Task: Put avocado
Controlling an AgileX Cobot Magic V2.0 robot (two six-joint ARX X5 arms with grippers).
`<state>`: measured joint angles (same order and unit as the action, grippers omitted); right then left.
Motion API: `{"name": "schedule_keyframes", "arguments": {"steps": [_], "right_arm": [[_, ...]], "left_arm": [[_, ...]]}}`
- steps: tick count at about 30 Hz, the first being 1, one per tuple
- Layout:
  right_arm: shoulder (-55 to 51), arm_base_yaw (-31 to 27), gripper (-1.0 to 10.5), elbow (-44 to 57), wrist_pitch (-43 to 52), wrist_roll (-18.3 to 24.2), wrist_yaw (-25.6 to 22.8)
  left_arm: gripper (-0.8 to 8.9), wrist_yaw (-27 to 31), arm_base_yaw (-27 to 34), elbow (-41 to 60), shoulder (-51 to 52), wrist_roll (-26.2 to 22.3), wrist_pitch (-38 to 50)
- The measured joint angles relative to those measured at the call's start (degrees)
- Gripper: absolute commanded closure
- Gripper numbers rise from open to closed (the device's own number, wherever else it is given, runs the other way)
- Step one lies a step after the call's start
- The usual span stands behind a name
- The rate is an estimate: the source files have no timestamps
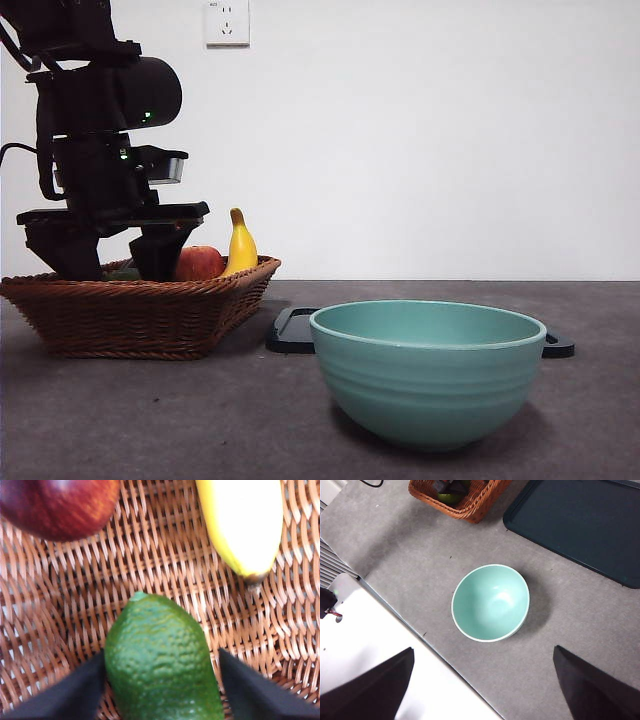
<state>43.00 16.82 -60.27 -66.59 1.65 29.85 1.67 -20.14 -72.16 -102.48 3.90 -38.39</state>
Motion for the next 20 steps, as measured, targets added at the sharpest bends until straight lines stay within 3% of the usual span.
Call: {"name": "schedule_keyframes", "arguments": {"steps": [14, 20], "right_arm": [[0.0, 0.0, 5.0, 0.0, 0.0, 0.0, 0.0], [0.0, 0.0, 5.0, 0.0, 0.0, 0.0, 0.0]], "left_arm": [[6.35, 0.0, 0.0, -0.7, 0.8, 0.0, -1.5], [6.33, -0.6, -1.2, -2.0, 9.2, 0.0, -2.0]]}}
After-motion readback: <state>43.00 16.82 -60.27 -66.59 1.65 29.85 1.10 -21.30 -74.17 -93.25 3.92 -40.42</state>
